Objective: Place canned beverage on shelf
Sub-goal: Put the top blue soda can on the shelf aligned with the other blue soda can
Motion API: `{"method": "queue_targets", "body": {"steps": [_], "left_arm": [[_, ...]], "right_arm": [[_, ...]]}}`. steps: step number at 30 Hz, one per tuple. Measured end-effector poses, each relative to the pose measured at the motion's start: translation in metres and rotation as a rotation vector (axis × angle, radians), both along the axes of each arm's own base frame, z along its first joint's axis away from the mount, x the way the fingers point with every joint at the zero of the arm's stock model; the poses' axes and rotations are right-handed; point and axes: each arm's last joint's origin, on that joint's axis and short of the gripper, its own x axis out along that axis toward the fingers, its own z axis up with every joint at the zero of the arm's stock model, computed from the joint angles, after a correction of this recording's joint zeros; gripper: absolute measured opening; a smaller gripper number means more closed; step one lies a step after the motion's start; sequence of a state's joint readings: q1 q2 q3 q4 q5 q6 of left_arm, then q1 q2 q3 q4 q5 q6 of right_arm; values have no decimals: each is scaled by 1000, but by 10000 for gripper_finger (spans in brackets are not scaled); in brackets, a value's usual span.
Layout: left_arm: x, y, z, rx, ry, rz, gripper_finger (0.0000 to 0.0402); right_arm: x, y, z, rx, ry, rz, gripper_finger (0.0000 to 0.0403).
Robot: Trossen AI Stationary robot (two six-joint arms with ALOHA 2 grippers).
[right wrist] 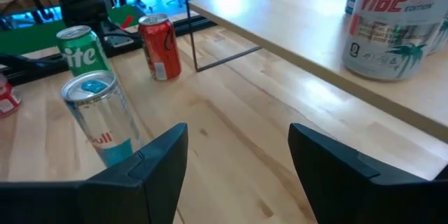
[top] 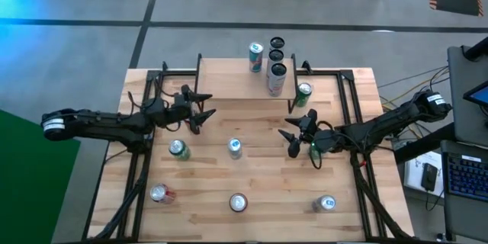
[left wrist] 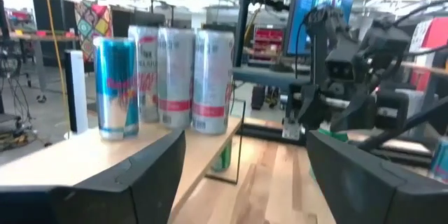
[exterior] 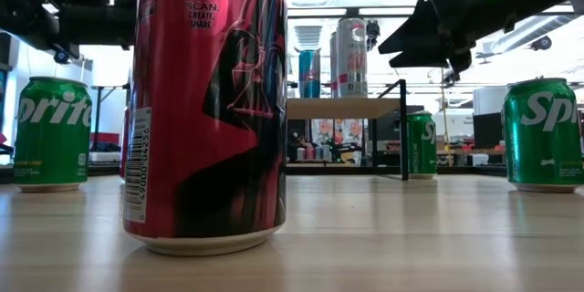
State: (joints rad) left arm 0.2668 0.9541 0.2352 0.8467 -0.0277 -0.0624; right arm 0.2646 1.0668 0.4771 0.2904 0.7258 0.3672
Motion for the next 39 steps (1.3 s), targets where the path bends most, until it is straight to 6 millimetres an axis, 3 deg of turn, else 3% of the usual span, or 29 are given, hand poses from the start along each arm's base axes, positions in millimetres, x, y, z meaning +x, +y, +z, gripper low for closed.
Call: {"method": "queue_targets", "body": {"steps": [10,15,24,34,39], "left_arm": [[4,0,-2,-60,14,-25,258],[4,0,-2,-73,17,-28,255],[4,0,-2,-49,28,-23,242],[11,3,15,80,31,-16,240],[16,5,53,82,-50,-22,240]], "right_arm": [[8,2,-12,-57,95,50,246],[12,7,-10,-26,103,192,233],[10,4,-6,60,65,134,204],[2,-9,21,53,132,61,203],[-2,-10,52,108,89,40,203]]}}
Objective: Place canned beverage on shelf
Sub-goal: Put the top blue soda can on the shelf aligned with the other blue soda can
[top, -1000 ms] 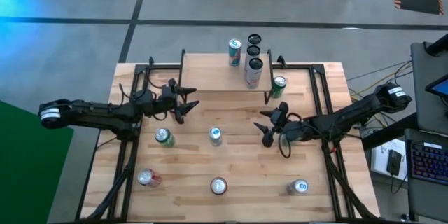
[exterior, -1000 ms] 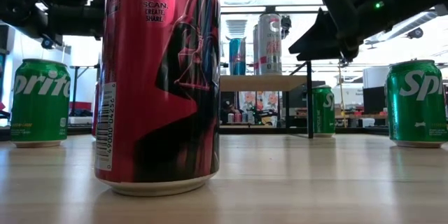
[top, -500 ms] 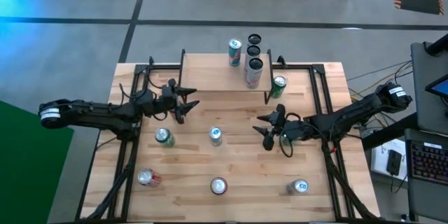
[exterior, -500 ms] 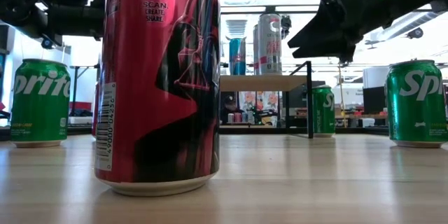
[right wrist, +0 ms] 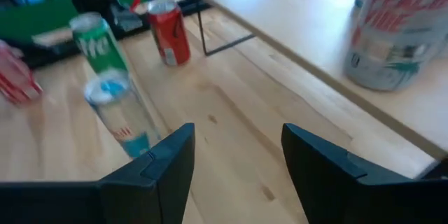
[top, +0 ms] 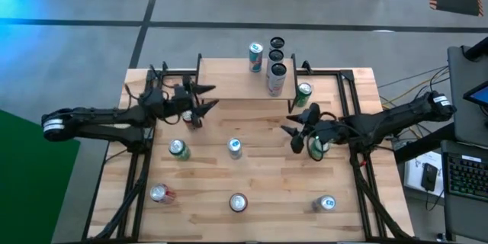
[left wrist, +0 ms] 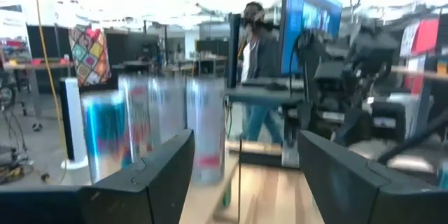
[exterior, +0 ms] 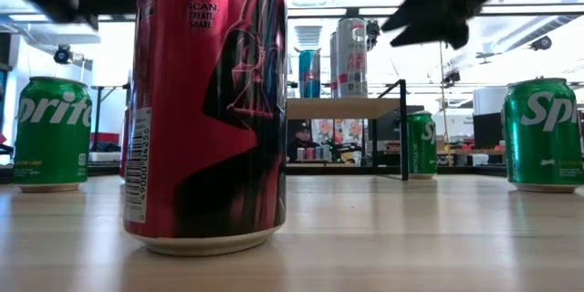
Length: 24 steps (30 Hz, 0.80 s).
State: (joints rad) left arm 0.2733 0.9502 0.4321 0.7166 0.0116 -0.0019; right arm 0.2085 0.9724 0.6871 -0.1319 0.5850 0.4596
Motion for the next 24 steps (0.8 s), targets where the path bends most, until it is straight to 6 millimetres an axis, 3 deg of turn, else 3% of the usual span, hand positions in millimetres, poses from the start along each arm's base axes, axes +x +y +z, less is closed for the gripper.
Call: {"method": "queue_targets", "body": {"steps": [3,7,10,13,17,21,24], "left_arm": [[-1,0,38,0,62,2,240],[-7,-2,84,-57,308,1,240],[-10,-3,112,-155,414,0,239],[-14,-5,127,-176,410,-34,227],[-17,-5,120,-159,362,-94,206],[-11,-3,85,-220,435,-116,194],[-7,-10,59,-280,497,-229,193]], "right_arm": [[-6,-1,23,96,-7,-55,203],[-16,-3,43,221,60,-155,203],[-24,-5,48,299,152,-247,203],[-30,-6,47,367,225,-304,203],[-34,-6,47,440,206,-345,203],[-34,-4,41,487,218,-355,203],[-34,-3,37,527,252,-330,203]]}}
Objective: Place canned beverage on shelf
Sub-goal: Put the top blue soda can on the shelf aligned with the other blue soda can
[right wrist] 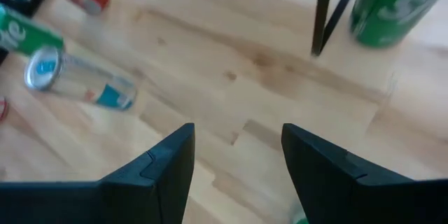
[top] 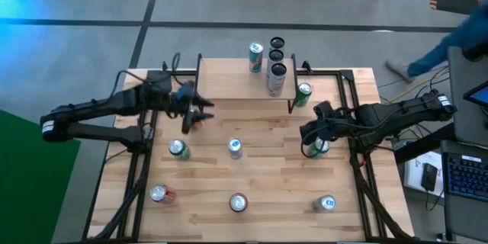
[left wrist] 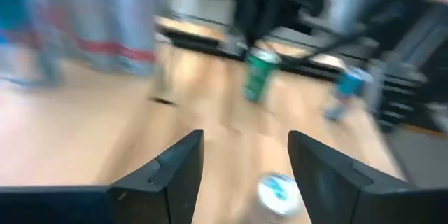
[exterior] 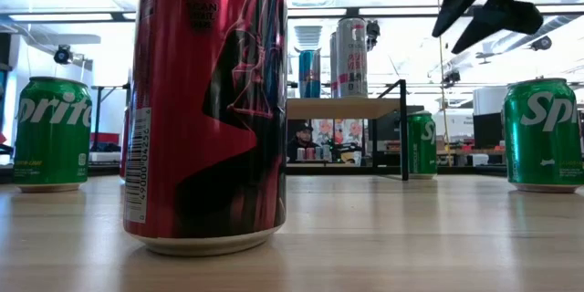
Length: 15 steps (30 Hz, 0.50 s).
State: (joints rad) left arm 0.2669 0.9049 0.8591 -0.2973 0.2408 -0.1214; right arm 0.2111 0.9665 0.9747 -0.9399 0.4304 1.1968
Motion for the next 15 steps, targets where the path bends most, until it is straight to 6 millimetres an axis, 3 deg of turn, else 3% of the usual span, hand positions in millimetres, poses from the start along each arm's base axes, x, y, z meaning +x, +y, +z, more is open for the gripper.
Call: {"method": "queue_targets", "body": {"steps": [4,9,15], "left_arm": [[0,-6,-11,-34,-10,-15,192],[-5,-4,-21,-116,1,178,192],[-6,-2,-52,-267,77,326,192]], "right_arm": [[0,1,-1,34,11,31,203],[0,1,0,9,24,74,203],[0,0,-7,-29,72,146,203]]}}
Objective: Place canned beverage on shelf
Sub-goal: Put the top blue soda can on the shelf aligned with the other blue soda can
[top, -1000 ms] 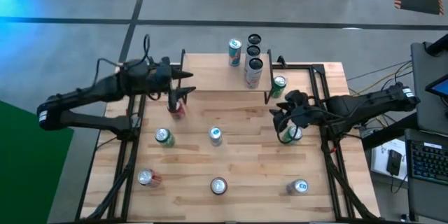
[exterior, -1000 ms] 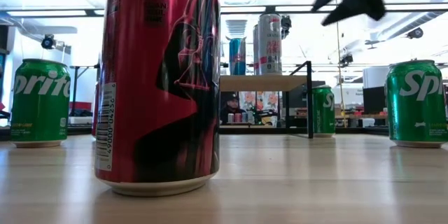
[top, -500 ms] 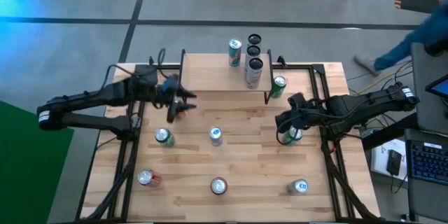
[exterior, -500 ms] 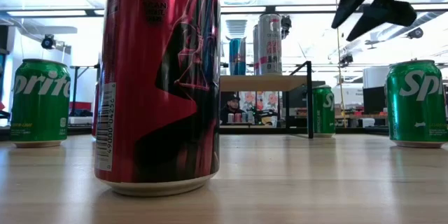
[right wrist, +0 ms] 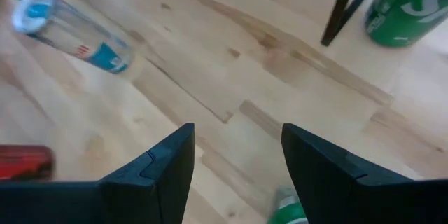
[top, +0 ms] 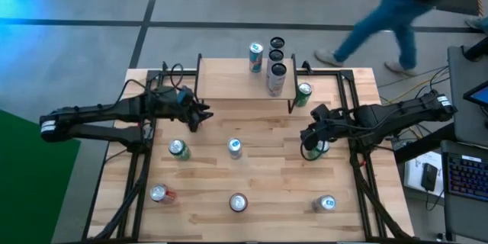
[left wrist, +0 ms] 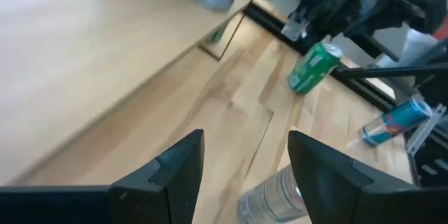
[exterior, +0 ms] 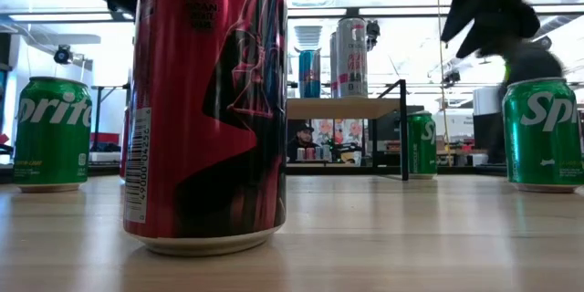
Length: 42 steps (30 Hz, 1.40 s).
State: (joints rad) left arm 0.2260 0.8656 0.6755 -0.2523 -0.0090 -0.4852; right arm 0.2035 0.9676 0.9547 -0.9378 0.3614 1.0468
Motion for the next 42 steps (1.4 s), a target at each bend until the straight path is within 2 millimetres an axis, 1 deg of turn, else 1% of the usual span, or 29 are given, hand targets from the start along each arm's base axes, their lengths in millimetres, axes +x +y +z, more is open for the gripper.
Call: {"method": "queue_targets", "body": {"steps": [3,6,11,15,17,21,24,28,33,35,37,40,42], "left_arm": [[0,0,-2,-50,-11,24,192],[-3,0,2,-30,-40,51,192],[-23,-1,14,69,-111,156,192],[-42,-4,6,100,-145,193,192],[-47,-5,-1,98,-175,198,192],[-46,-5,-14,116,-195,169,192],[-43,-5,-16,151,-191,138,192],[-42,-5,-6,115,-218,151,192],[-49,-6,12,183,-253,138,192],[-53,-6,14,191,-240,151,192],[-55,-6,10,192,-202,187,193],[-53,-4,0,161,-144,228,196],[-52,-5,-3,123,-124,211,197]], "right_arm": [[0,-4,-5,-8,18,-17,203],[0,-4,-6,-9,21,-10,203],[1,-4,-6,5,11,-29,203],[1,-4,-6,23,-7,-53,203],[3,-4,-5,31,-28,-59,203],[4,-4,-4,32,-48,-67,203],[4,-4,-4,31,-46,-67,203],[4,-4,-4,45,-51,-88,203],[3,-4,-4,69,-53,-127,203],[3,-4,-5,79,-52,-144,203],[2,-4,-5,84,-49,-156,203],[2,-5,-5,62,-58,-177,203],[2,-5,-5,53,-66,-195,203]]}}
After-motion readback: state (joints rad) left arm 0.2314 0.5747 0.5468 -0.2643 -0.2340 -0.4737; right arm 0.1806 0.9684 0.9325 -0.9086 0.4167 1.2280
